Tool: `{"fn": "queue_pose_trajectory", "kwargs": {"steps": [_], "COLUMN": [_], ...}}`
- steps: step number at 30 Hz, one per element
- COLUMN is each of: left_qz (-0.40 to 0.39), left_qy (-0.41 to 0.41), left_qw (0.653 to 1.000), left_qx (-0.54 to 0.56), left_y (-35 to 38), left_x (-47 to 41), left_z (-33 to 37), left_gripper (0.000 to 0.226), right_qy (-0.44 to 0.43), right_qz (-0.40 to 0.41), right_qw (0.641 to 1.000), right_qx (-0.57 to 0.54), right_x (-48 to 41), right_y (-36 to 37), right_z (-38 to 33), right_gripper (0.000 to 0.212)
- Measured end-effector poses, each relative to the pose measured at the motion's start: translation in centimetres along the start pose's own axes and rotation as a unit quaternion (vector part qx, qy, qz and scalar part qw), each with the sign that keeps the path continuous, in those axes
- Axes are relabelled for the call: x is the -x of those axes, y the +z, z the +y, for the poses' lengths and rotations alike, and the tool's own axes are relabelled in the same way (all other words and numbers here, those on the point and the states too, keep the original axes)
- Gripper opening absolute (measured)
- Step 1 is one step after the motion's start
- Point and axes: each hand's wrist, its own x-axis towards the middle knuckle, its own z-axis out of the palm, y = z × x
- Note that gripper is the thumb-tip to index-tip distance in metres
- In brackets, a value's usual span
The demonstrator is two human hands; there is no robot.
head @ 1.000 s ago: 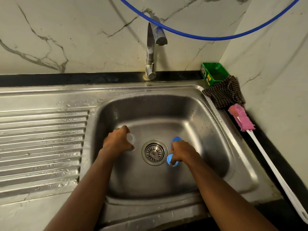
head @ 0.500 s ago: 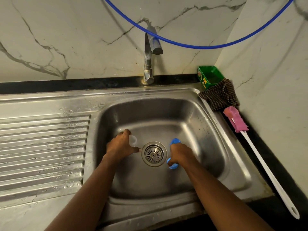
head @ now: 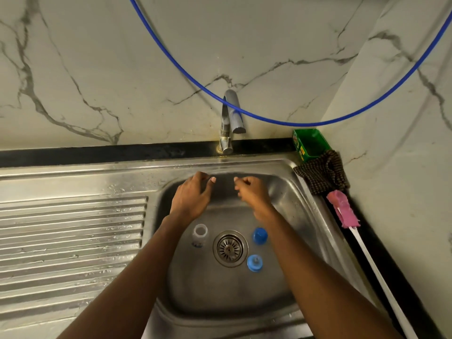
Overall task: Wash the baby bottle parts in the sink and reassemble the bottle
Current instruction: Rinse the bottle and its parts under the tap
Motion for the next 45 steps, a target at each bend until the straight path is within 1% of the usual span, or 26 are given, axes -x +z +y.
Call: {"fn": "queue_pose_trajectory", "kwargs": {"steps": [3,5,7,11,15,18,20,22,24,25,28,30,32,34,36,38,40,41,43,45], "left_qz": [0.011,0.022,0.030,0.037,0.042,0.034,0.028,0.026,0.024,0.024,0.026,0.020,0.011,0.003,-0.009,-0.022,-0.032,-0.036,-0.042,-0.065], "left_qy": [0.006,0.015,0.014,0.016,0.019,0.016,0.016,0.013,0.007,0.004,0.000,-0.006,-0.008,-0.014,-0.025,-0.031,-0.034,-0.038,-0.052,-0.075], "left_qw": [1.000,1.000,0.999,0.999,0.998,0.999,0.999,0.999,0.999,0.999,0.999,0.998,0.998,0.998,0.997,0.996,0.995,0.995,0.994,0.994], "left_qx": [0.012,0.016,0.022,0.034,0.036,0.038,0.034,0.033,0.034,0.033,0.040,0.057,0.063,0.066,0.079,0.083,0.084,0.086,0.082,0.048], "left_y": [-1.1,-1.6,-2.0,-2.5,-2.6,-2.6,-2.6,-2.5,-2.3,-2.3,-2.2,-2.0,-1.5,-0.8,-0.1,0.6,1.1,1.3,1.8,2.6], "left_x": [-1.6,-2.6,-3.5,-4.7,-5.0,-4.7,-4.5,-4.2,-4.0,-3.9,-3.4,-2.7,-1.8,-1.0,-0.3,0.1,0.6,0.9,1.3,2.0], "left_z": [1.2,1.9,2.4,3.0,3.0,2.7,2.7,2.7,2.8,2.8,2.7,2.4,1.9,1.4,0.8,0.4,0.1,0.0,-0.8,-2.0], "left_gripper": [0.036,0.035,0.034,0.033,0.033,0.034,0.035,0.035,0.034,0.034,0.030,0.028,0.026,0.023,0.021,0.020,0.018,0.016,0.014,0.024], "right_qy": [0.011,0.027,0.060,0.109,0.134,0.134,0.120,0.102,0.092,0.088,0.078,0.076,0.084,0.102,0.113,0.094,0.069,0.061,0.050,0.043], "right_qz": [0.017,0.021,0.003,-0.062,-0.099,-0.094,-0.072,-0.055,-0.057,-0.060,-0.055,-0.034,-0.012,-0.031,-0.077,-0.110,-0.103,-0.089,-0.060,-0.046], "right_qw": [0.994,0.989,0.983,0.969,0.940,0.929,0.938,0.951,0.956,0.955,0.959,0.965,0.971,0.974,0.975,0.976,0.980,0.983,0.992,0.997], "right_qx": [-0.107,-0.143,-0.172,-0.211,-0.298,-0.332,-0.317,-0.287,-0.274,-0.277,-0.265,-0.251,-0.223,-0.199,-0.173,-0.161,-0.157,-0.149,-0.096,-0.034], "right_x": [-1.9,-3.0,-4.3,-6.1,-6.4,-6.6,-6.9,-7.2,-7.3,-7.4,-6.9,-6.2,-5.2,-3.9,-2.5,-1.2,-0.2,0.0,0.2,0.3], "right_y": [0.1,0.0,0.0,0.3,0.6,0.7,1.0,1.3,1.6,1.7,1.6,1.3,0.8,0.8,1.0,1.0,0.9,0.8,0.9,1.0], "right_z": [-3.2,-5.1,-6.3,-7.4,-7.5,-7.2,-7.1,-7.2,-7.3,-7.2,-6.8,-6.2,-5.1,-3.6,-2.2,-1.4,-1.0,-0.6,0.2,1.3], "right_gripper": [0.029,0.031,0.036,0.054,0.053,0.048,0.044,0.034,0.028,0.028,0.039,0.036,0.027,0.021,0.020,0.015,0.007,0.008,0.014,0.014]}}
